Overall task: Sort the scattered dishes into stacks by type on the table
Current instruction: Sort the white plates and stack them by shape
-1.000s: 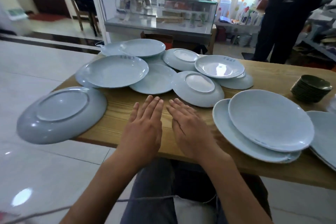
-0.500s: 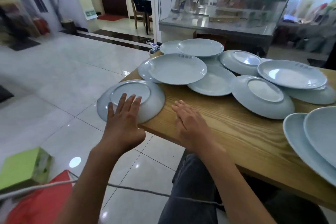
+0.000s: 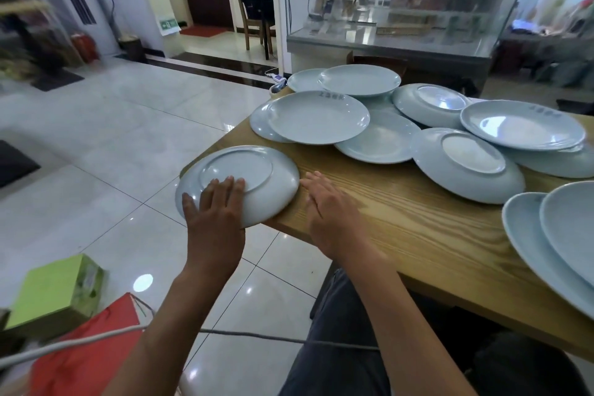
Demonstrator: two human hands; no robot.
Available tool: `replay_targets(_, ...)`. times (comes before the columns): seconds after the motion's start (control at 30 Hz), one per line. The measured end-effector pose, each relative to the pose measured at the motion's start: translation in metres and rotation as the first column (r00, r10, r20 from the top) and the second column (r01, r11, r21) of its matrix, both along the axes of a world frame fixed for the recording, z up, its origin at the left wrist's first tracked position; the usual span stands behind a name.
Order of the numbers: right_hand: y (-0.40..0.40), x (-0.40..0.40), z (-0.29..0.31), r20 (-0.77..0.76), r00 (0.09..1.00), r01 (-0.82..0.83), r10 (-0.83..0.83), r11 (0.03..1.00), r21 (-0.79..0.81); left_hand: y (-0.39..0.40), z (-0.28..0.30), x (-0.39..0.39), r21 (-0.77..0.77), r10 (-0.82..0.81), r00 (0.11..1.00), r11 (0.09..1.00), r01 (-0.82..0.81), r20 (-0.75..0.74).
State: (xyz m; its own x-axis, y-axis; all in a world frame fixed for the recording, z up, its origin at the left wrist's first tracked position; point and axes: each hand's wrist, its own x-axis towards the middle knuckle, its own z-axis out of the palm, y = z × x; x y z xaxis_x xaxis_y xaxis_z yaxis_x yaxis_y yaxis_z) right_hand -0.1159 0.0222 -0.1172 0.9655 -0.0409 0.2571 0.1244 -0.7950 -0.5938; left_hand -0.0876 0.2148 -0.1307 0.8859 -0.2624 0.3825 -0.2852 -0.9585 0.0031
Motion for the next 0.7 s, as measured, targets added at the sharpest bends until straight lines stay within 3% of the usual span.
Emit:
replay_targets(0.2, 0.004, -0.016, 0.009, 0.012, 1.000, -0.025, 0.025, 1.000, 0.014, 0.006, 0.031, -0.014, -0.276, -0.010, 0.976, 0.958, 0.072, 0.220)
replay_targets(0.43, 0.014, -0.037, 0.030, 0.134, 0.988, -0.081, 0.081, 0.997, -0.007, -0.013, 0.072, -0.034, -0.584, 0.027, 0.918, 0.779, 0.229, 0.396)
replay_targets(0.53, 0.013, -0.045, 0.041, 0.164, 0.981, -0.098, 0.105, 0.994, -0.050, -0.035, 0.096, -0.047, -0.747, 0.045, 0.936, 0.617, 0.249, 0.349)
replay_targets(0.7, -0.006, -0.061, 0.053, 0.202, 0.978, -0.048, 0.058, 0.997, -0.059, -0.079, 0.125, -0.059, -0.955, 0.024, 0.997, 0.289, 0.065, 0.076)
